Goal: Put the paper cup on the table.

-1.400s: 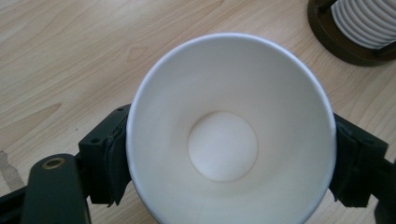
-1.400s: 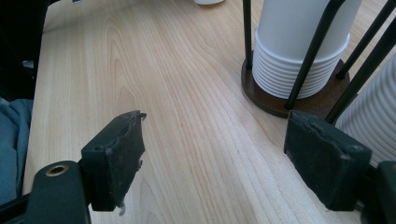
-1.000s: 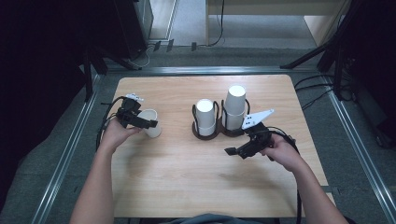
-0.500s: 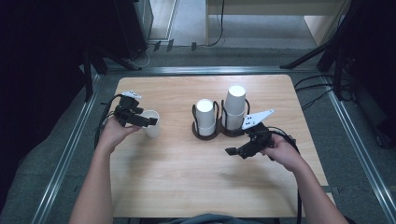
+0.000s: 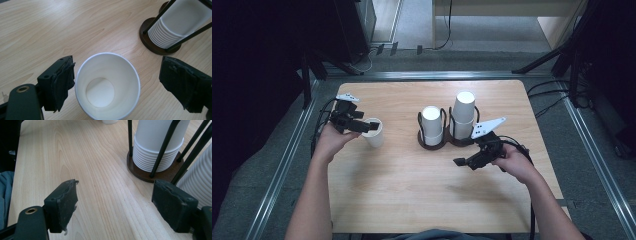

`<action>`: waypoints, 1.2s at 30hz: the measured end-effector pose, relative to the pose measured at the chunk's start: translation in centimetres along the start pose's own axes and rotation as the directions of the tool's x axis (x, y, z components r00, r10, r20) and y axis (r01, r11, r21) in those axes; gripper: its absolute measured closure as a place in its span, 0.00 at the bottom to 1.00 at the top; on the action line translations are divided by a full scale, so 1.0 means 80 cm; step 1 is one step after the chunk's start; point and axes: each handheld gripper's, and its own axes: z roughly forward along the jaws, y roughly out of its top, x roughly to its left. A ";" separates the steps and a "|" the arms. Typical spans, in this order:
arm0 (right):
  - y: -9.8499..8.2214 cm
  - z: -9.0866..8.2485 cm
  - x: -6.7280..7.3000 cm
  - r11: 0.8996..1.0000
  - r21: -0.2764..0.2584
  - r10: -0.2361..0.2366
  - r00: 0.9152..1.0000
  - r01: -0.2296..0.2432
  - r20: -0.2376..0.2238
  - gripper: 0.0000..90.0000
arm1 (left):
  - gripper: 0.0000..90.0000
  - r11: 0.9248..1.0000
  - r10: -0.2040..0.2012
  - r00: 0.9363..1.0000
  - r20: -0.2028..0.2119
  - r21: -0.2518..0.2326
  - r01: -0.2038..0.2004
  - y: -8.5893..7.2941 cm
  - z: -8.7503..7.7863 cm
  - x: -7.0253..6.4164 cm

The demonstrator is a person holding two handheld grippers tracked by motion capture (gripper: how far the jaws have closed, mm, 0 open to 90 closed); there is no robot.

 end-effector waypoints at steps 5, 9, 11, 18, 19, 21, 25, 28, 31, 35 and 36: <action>0.000 -0.001 0.000 1.000 -0.004 -0.005 1.000 0.005 0.005 0.23 | 0.15 1.000 0.022 1.000 0.021 -0.011 -0.021 0.008 -0.005 -0.013; 0.000 -0.002 -0.001 1.000 -0.005 -0.005 1.000 0.005 0.007 0.23 | 0.15 1.000 0.022 0.999 0.036 -0.003 -0.022 0.014 -0.004 -0.024; -0.001 -0.002 -0.001 1.000 -0.006 -0.002 1.000 0.002 0.007 0.23 | 0.15 1.000 0.027 0.998 0.059 -0.011 -0.026 0.017 -0.006 -0.031; -0.001 -0.005 -0.003 1.000 -0.013 -0.004 1.000 0.005 0.015 0.23 | 0.15 0.998 0.065 0.994 0.087 -0.004 -0.065 0.023 -0.001 -0.052; -0.001 -0.006 -0.003 1.000 -0.014 -0.004 1.000 0.004 0.015 0.23 | 0.15 0.998 0.065 0.993 0.096 -0.006 -0.064 0.023 0.000 -0.054; -0.001 -0.006 -0.003 1.000 -0.016 -0.003 1.000 0.004 0.018 0.23 | 0.15 0.997 0.077 0.989 0.128 -0.024 -0.074 0.023 0.001 -0.060; -0.002 -0.006 -0.003 1.000 -0.014 -0.004 1.000 0.004 0.021 0.23 | 0.15 0.995 0.100 0.984 0.146 -0.023 -0.098 0.024 0.006 -0.072; -0.001 -0.006 -0.002 1.000 -0.014 -0.003 1.000 0.003 0.022 0.23 | 0.15 0.994 0.110 0.981 0.158 -0.020 -0.108 0.024 0.010 -0.079; -0.002 -0.007 -0.002 1.000 -0.015 -0.002 1.000 0.002 0.024 0.23 | 0.15 0.994 0.110 0.976 0.187 -0.020 -0.108 0.023 0.014 -0.084; -0.002 -0.008 -0.003 1.000 -0.019 0.000 1.000 0.000 0.027 0.23 | 0.15 0.990 0.137 0.970 0.199 -0.008 -0.138 0.023 0.020 -0.094; -0.002 -0.009 -0.004 1.000 -0.019 0.000 1.000 0.001 0.026 0.23 | 0.15 0.990 0.142 0.969 0.203 -0.008 -0.144 0.023 0.022 -0.097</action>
